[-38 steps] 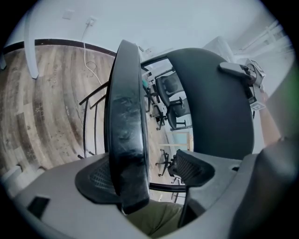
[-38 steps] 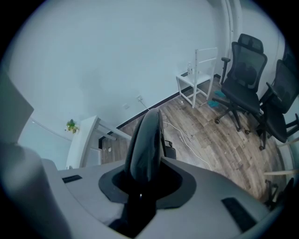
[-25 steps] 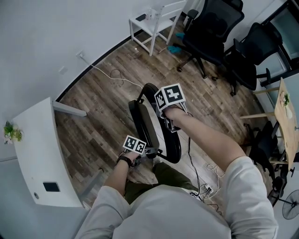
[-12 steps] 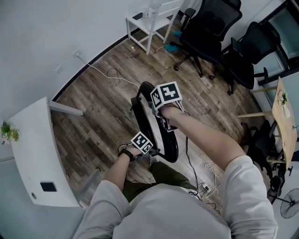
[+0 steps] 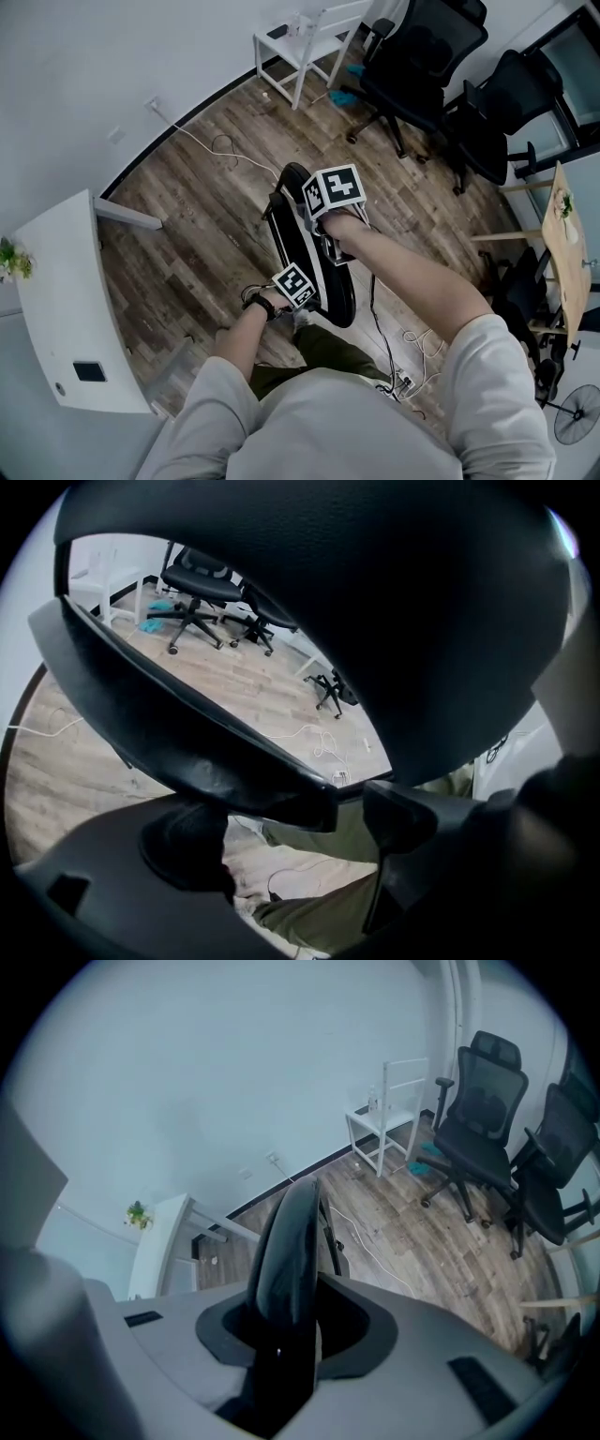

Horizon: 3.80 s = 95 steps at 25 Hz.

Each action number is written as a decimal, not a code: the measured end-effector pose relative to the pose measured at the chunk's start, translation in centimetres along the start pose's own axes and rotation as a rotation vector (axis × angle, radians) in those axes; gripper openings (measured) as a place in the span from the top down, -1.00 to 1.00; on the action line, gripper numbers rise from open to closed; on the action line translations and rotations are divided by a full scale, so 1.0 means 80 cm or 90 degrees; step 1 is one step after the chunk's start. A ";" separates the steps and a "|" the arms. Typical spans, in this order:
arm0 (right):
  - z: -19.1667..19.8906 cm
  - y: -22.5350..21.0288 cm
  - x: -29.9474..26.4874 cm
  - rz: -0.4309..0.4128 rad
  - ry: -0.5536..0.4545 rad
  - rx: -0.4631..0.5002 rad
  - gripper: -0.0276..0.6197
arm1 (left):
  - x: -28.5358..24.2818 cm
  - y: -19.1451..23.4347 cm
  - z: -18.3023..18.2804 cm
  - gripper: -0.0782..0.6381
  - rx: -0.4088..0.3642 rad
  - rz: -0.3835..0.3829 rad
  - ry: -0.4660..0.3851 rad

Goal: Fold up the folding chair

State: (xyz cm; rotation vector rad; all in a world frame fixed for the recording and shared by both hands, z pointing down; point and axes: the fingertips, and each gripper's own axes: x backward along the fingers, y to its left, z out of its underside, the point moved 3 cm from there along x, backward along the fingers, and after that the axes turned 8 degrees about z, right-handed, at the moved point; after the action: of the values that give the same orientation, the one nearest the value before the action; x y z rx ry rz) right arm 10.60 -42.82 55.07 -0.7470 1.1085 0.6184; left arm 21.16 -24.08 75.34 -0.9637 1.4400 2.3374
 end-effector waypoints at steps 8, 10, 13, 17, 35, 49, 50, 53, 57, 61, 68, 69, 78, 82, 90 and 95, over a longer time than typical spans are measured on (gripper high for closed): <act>0.000 0.000 -0.001 0.001 0.016 0.001 0.55 | 0.043 -0.016 0.008 -0.45 0.101 0.037 -0.135; 0.000 0.000 -0.001 0.003 0.024 -0.002 0.55 | 0.086 -0.039 0.004 -0.45 0.137 0.029 -0.214; 0.000 -0.001 -0.001 0.005 0.036 -0.004 0.55 | 0.157 -0.098 -0.023 -0.45 0.187 0.013 -0.341; 0.001 0.005 -0.003 0.007 0.059 0.004 0.55 | 0.203 -0.176 -0.071 -0.45 0.188 -0.038 -0.419; 0.011 0.129 -0.026 0.053 0.070 0.089 0.57 | 0.215 -0.156 -0.038 -0.24 0.178 -0.337 -0.327; 0.024 0.302 -0.044 0.102 0.061 0.084 0.65 | 0.322 -0.154 0.130 -0.05 0.197 -0.345 -0.351; 0.024 0.318 -0.046 0.099 0.059 0.082 0.65 | 0.332 -0.153 0.145 -0.04 0.196 -0.350 -0.350; 0.025 0.367 -0.052 0.087 0.054 0.079 0.65 | 0.360 -0.149 0.188 -0.03 0.196 -0.365 -0.348; 0.025 0.439 -0.063 0.070 0.049 0.083 0.65 | 0.400 -0.143 0.247 -0.02 0.203 -0.379 -0.351; 0.024 0.508 -0.077 0.055 0.045 0.093 0.65 | 0.437 -0.134 0.302 -0.02 0.214 -0.389 -0.362; 0.022 0.613 -0.105 0.049 0.051 0.116 0.64 | 0.494 -0.118 0.386 0.00 0.238 -0.393 -0.390; 0.022 0.625 -0.108 0.050 0.053 0.120 0.64 | 0.500 -0.117 0.397 0.01 0.239 -0.391 -0.393; 0.011 0.721 -0.143 0.044 0.059 0.127 0.57 | 0.560 -0.093 0.477 0.01 0.248 -0.362 -0.432; 0.008 0.754 -0.156 0.032 0.066 0.130 0.53 | 0.579 -0.085 0.504 0.01 0.250 -0.356 -0.439; 0.013 0.825 -0.176 -0.015 0.061 0.127 0.37 | 0.616 -0.070 0.569 0.01 0.246 -0.357 -0.446; 0.019 0.859 -0.182 -0.066 0.060 0.158 0.20 | 0.635 -0.064 0.597 0.01 0.252 -0.355 -0.483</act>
State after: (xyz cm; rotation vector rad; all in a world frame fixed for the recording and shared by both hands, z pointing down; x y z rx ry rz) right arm -45.73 -0.88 54.08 -0.6186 1.2003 0.3517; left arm -34.30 12.47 53.62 -0.2522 1.0633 1.6339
